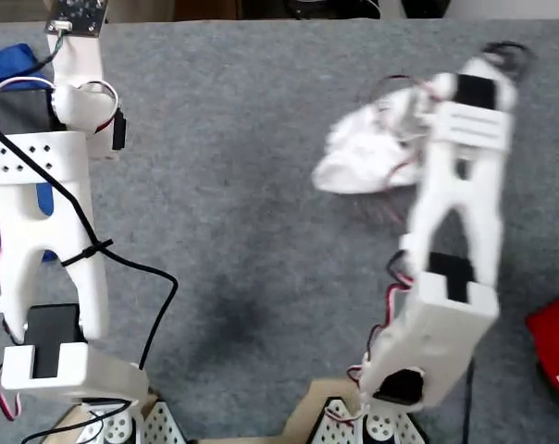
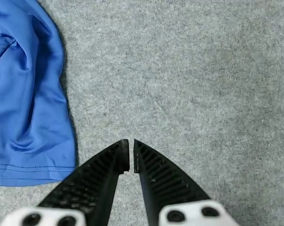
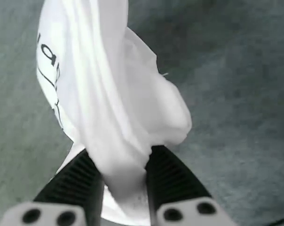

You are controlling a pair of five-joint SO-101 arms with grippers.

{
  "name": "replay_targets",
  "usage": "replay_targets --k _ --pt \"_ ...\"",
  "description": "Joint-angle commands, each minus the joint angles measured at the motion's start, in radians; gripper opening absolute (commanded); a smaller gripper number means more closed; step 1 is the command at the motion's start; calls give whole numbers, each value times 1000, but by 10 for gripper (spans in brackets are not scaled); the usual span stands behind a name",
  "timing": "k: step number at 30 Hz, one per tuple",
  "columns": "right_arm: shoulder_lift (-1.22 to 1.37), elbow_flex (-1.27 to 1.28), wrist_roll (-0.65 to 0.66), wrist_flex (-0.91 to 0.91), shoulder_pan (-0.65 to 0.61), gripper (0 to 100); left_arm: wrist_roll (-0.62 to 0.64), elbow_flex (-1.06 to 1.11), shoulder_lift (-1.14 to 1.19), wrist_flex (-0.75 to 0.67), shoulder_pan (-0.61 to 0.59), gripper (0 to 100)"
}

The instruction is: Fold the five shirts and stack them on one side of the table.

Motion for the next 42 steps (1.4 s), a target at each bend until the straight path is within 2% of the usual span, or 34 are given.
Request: replay_targets --k 1,6,12,21,33,42 --pt "-13 -96 49 71 165 5 -6 0 -41 -17 -8 41" --pt "-13 -185 130 172 398 5 -6 0 -41 -17 -6 41" --pt "-15 -251 224 193 659 5 -6 0 -41 -15 -3 41" --pt "-130 -257 345 193 944 5 -6 0 -41 -14 0 41" --pt "-208 -93 446 190 1185 5 15 46 -42 -15 60 41" --pt "-214 -51 505 189 1202 9 48 38 -44 -11 69 40"
